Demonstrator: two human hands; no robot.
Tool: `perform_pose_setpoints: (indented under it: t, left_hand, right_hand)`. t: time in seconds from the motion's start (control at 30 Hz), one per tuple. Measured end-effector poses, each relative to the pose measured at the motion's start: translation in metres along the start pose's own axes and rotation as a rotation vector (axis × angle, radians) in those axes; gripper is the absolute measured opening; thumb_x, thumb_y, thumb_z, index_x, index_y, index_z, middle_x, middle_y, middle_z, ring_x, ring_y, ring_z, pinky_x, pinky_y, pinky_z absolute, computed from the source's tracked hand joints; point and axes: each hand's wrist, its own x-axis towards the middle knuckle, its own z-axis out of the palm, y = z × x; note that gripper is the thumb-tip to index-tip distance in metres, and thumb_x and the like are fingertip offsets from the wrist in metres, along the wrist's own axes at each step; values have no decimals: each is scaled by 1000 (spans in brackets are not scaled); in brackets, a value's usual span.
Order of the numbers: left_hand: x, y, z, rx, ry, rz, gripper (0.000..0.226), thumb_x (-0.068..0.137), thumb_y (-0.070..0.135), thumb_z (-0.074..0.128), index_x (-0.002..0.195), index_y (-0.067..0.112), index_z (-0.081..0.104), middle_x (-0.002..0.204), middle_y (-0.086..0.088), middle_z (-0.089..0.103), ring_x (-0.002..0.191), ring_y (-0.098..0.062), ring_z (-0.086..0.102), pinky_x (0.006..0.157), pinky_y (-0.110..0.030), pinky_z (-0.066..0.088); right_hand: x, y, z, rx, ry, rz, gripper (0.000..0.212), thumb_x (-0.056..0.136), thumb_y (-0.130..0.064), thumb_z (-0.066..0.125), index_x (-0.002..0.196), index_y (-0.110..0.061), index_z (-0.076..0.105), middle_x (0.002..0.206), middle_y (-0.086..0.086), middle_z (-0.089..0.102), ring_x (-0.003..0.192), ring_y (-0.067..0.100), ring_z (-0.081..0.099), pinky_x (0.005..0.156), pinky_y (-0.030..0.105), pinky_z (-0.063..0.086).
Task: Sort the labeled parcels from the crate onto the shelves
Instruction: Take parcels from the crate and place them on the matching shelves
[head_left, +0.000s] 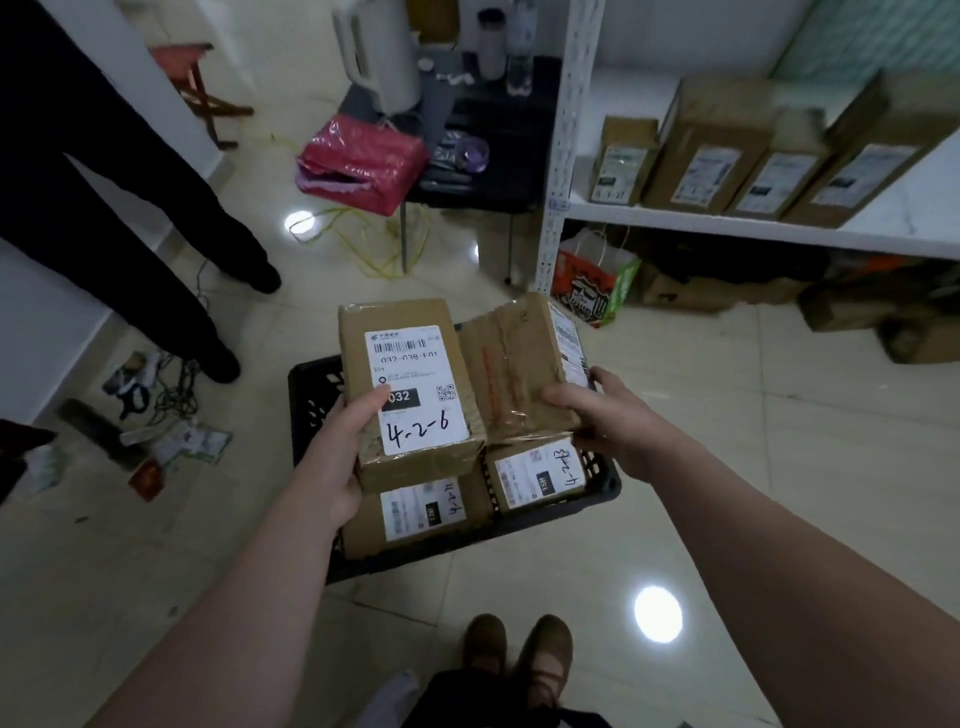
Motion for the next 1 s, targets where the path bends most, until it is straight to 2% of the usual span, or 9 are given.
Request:
perform_pose_setpoints:
  t: [0.1,0.17,0.3,0.4,0.53,0.63,0.73,0.87,1.0]
  left_hand:
    - [-6,19,3,40,-46,55,65,76,42,71,135,26,50,116,-5,70,104,-27,68,78,-42,53]
    - [-11,37,3,63,-49,111,68,77,43,71,139,27,46,117,-4,70,104,-27,68,78,-44,55]
    - [-25,79,11,96,-65,198,60,83,39,69,137,26,45,111,-4,72,97,-25,71,67,-37,58]
    - [-36,109,17,110,-79,241,50,83,42,67,128,26,53,108,-5,73,97,-26,70,74,-39,55]
    - [-48,135,13,185,-131,264,63,70,47,73,125,23,57,112,-8,71,105,-29,67,93,-47,50]
    - [-56,142,11,138,-153,242,49,79,42,69,123,22,59,108,-9,72,101,-30,68,85,-43,53]
    - [-61,147,16,95,-164,278,44,83,41,66,123,24,60,105,-7,74,97,-28,70,78,-40,54]
    - [-68,157,23,12,-185,347,36,89,37,61,122,23,61,103,-6,74,92,-24,72,70,-36,54]
    - [-67,163,34,15,-221,360,29,89,36,59,115,25,64,102,-6,75,90,-23,72,76,-39,53]
  right_hand:
    - [-21,-26,2,43,5,-88,71,75,-28,82,127,-20,35,112,-4,62,90,13,68,61,25,55]
    - [-34,-44,5,34,-6,-167,74,72,-31,83,130,-18,38,114,-2,64,88,12,70,57,20,54]
    - [-56,-85,15,153,36,-269,56,87,-45,67,130,-20,42,112,2,67,90,13,69,64,27,53]
    - [-70,-115,18,322,-25,-275,54,88,-55,58,130,-22,48,115,7,69,88,18,66,59,30,51]
    - [-89,-138,15,307,-177,-303,66,71,-37,72,127,-16,45,106,13,69,72,22,72,49,30,53]
    - [-97,-144,19,228,-219,-323,44,77,-35,65,115,-15,59,95,6,75,75,19,73,56,29,54]
    - [-97,-151,21,313,-54,-315,27,88,-27,60,113,-14,61,89,5,77,70,16,74,55,27,56]
    - [-91,-150,9,412,179,-302,84,59,-34,81,134,-15,47,107,12,73,75,24,75,56,39,57]
    - [-101,-147,3,415,215,-330,83,64,-33,80,137,-15,44,112,13,72,78,27,75,58,42,57]
